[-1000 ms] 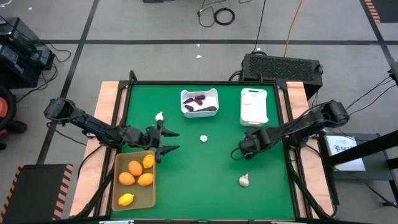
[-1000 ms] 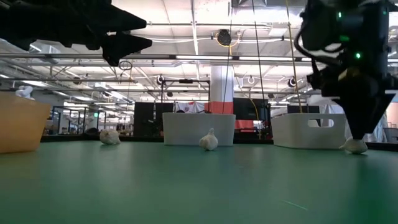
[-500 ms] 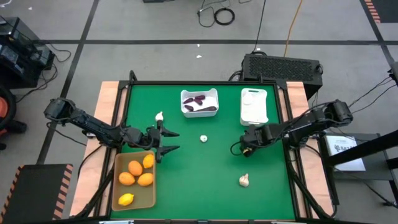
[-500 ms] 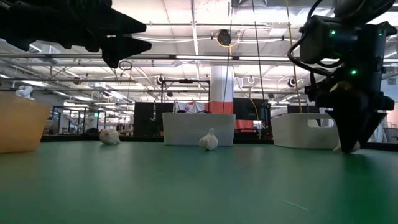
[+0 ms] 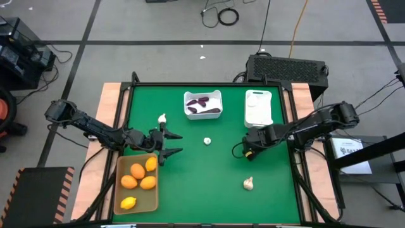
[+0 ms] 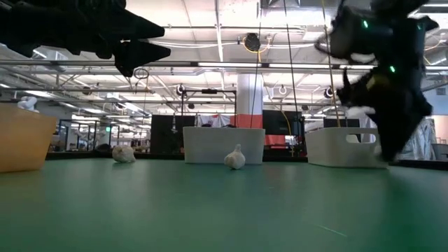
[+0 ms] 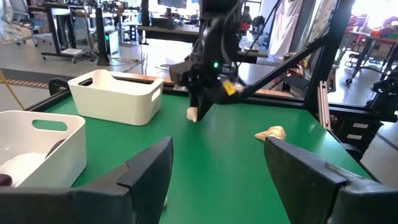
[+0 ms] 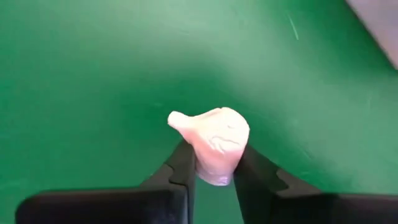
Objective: Sort produce into baskets
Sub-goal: Put the middle right white garlic into the right white bin
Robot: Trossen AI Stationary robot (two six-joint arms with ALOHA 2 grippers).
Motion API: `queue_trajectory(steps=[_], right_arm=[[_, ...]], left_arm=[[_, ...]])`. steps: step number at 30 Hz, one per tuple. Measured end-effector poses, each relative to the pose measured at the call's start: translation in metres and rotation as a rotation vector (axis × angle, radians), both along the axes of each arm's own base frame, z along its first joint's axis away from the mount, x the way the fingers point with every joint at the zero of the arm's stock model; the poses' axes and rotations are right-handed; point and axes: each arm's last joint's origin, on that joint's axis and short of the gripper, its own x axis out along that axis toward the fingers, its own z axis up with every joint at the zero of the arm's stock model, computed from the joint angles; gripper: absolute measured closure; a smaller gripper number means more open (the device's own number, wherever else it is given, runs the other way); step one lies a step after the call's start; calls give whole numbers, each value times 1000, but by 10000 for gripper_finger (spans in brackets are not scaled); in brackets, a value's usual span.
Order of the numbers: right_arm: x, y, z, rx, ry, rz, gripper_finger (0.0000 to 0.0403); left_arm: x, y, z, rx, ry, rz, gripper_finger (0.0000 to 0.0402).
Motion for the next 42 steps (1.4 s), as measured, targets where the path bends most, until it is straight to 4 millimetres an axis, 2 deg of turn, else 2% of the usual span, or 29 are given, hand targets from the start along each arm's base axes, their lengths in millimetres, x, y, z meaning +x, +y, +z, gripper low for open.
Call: queue_trajectory(steps=[5, 8, 12, 15, 19, 24, 28, 32, 36, 42], right_arm=[[18, 1, 41, -5, -57, 68, 336], [23, -4, 71, -68, -40, 92, 333], [24, -21, 104, -185, -2, 86, 333], [23, -37, 119, -234, 18, 76, 333], [20, -65, 120, -242, 49, 64, 333], [13, -98, 115, -244, 86, 13, 333], [7, -117, 106, -247, 87, -31, 333], [3, -129, 94, -248, 88, -66, 333], [-2, -134, 80, -243, 103, -66, 326], [-3, -139, 68, -246, 90, -55, 283]], left_arm=[[0, 0, 0, 0, 0, 0, 141], [0, 0, 0, 0, -1, 0, 141], [0, 0, 0, 0, 0, 0, 141], [0, 0, 0, -5, 0, 2, 141], [-1, 5, -3, -49, 22, 165, 141], [-5, 15, -18, -80, 135, 424, 141], [-9, 29, -31, -170, 202, 614, 141], [-17, 43, -45, -263, 277, 775, 141], [-23, 51, -54, -303, 368, 822, 141], [-24, 59, -55, -315, 378, 862, 141]])
